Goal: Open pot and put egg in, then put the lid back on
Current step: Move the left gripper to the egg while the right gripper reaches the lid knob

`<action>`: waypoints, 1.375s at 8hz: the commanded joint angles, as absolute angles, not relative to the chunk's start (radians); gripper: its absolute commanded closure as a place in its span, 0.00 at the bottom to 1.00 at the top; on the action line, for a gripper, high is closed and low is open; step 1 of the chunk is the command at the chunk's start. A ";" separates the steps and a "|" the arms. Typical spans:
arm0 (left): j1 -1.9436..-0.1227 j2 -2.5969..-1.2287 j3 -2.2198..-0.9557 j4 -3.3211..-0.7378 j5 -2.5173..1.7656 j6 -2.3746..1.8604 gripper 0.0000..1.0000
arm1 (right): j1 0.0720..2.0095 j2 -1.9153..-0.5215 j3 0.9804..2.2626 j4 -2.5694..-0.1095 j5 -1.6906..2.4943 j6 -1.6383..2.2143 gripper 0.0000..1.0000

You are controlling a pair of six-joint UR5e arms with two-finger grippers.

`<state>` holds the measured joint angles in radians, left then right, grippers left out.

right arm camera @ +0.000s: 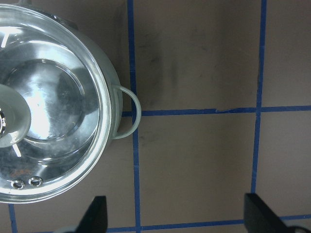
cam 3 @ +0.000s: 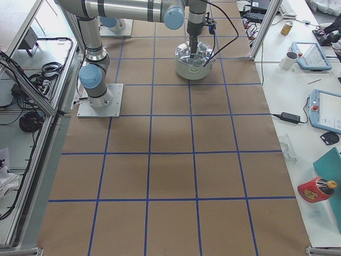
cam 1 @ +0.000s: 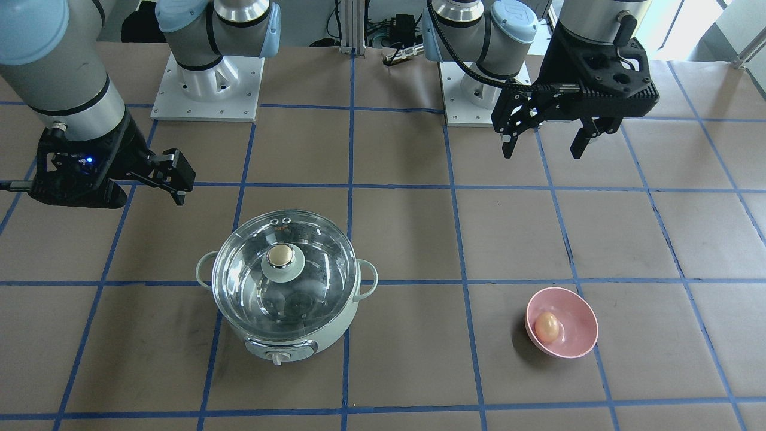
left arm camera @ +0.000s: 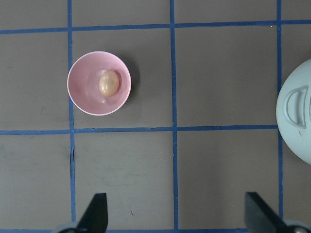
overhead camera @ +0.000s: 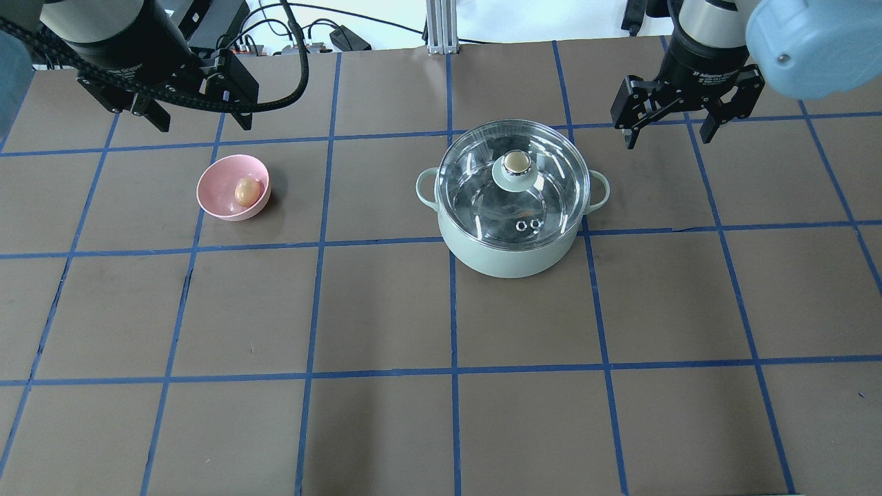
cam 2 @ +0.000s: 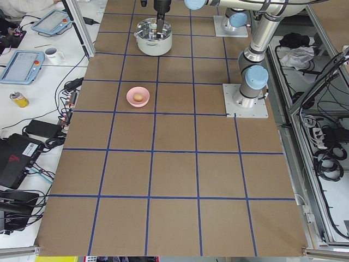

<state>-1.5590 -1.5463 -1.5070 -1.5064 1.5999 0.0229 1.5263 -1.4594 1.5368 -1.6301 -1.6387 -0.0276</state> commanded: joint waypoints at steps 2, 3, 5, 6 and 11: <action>-1.549 -1.554 -1.511 -1.505 1.606 0.061 0.00 | 1.525 -1.459 1.539 -1.628 -1.640 -0.028 0.00; -1.501 -1.596 -1.512 -1.484 1.605 0.080 0.00 | 1.525 -1.459 1.539 -1.621 -1.640 -0.029 0.00; -1.453 -1.713 -1.514 -1.306 1.603 0.090 0.00 | 1.525 -1.447 1.540 -1.640 -1.625 -0.017 0.00; -1.450 -1.764 -1.514 -1.260 1.605 0.133 0.00 | 1.555 -1.434 1.539 -1.708 -1.590 0.003 0.00; -1.347 -1.933 -1.535 -1.114 1.628 0.192 0.00 | 1.739 -1.306 1.529 -1.880 -1.600 0.239 0.00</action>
<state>-1.3980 -1.8882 -1.5289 -1.1338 1.6251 0.1647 1.7102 -1.3481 1.5303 -1.8265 -1.6048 0.1915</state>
